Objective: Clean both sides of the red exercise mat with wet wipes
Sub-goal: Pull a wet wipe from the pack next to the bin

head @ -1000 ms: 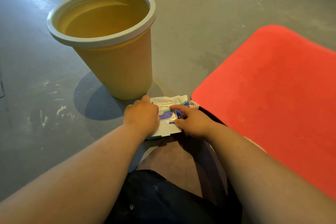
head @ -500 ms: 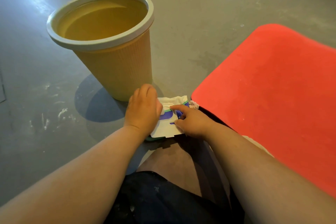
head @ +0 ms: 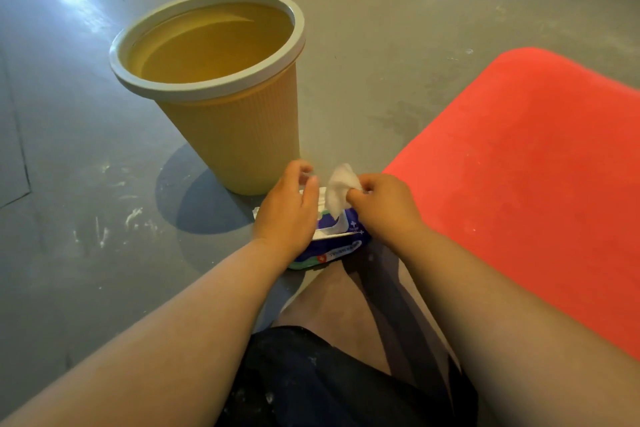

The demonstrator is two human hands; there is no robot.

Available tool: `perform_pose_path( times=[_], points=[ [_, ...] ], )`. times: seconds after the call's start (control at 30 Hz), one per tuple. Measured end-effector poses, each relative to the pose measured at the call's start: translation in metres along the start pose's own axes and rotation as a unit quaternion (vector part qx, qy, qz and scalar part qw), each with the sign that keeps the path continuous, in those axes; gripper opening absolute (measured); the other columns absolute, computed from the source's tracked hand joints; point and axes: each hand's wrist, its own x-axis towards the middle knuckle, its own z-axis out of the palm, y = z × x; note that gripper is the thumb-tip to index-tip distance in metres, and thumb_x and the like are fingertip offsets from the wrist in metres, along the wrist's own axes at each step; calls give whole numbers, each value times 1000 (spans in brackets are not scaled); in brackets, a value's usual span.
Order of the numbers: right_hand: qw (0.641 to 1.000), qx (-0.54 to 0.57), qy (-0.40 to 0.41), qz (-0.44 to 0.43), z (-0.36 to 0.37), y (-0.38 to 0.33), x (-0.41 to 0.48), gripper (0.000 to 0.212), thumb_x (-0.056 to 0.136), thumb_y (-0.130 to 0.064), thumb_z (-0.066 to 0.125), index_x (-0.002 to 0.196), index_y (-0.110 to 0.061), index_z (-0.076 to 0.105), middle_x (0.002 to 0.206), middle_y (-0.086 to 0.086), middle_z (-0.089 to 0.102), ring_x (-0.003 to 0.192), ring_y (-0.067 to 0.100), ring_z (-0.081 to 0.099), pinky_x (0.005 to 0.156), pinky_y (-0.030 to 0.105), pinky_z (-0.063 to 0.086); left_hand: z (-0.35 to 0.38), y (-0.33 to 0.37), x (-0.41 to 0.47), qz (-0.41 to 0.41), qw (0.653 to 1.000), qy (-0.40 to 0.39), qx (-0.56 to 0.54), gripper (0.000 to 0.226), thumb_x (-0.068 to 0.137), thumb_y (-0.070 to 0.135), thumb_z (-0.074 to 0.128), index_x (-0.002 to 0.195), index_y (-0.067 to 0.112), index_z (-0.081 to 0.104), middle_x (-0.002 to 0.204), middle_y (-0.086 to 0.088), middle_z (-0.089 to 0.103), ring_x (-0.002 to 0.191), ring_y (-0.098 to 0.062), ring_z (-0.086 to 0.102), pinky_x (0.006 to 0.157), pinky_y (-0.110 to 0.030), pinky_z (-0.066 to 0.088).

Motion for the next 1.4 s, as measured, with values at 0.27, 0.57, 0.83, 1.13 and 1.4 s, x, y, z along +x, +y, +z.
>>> perform_pose_path(
  times=[0.27,0.57,0.83,1.13,1.4],
  points=[
    [914,360,11,186,5,30,-3,16,87,-5,52,97,-8,65,87,12,67,70,19,63,57,24,50,0,-9,-10,-4,983,-155,102,46,95,57,40,132,31,50,126,5,59,110,-16,53,85,-28,39],
    [887,411,10,212,13,38,-20,28,94,-1,39,92,-18,62,89,3,66,75,11,61,60,16,52,6,-13,6,56,947,-29,316,52,84,45,67,128,27,47,131,2,47,115,-24,49,88,-36,39],
    [862,424,-32,276,-4,33,-14,31,98,-32,37,109,-11,58,94,9,71,59,13,68,38,15,40,17,-3,18,42,853,-151,498,29,94,39,50,117,25,63,118,0,61,107,-23,55,81,-33,35],
    [913,281,-215,205,-91,-27,-35,15,91,-23,55,102,-16,64,83,4,67,67,15,59,50,19,40,-12,91,-20,-66,979,-156,-109,77,85,39,69,149,27,28,143,0,45,122,-21,50,102,-39,44],
    [963,222,-124,90,-216,-55,-104,4,92,-20,59,95,-21,58,81,1,66,67,16,61,56,23,41,-21,208,-50,96,994,-42,-22,18,89,31,63,83,15,69,79,-1,66,79,-20,60,74,-34,46]
  ],
)
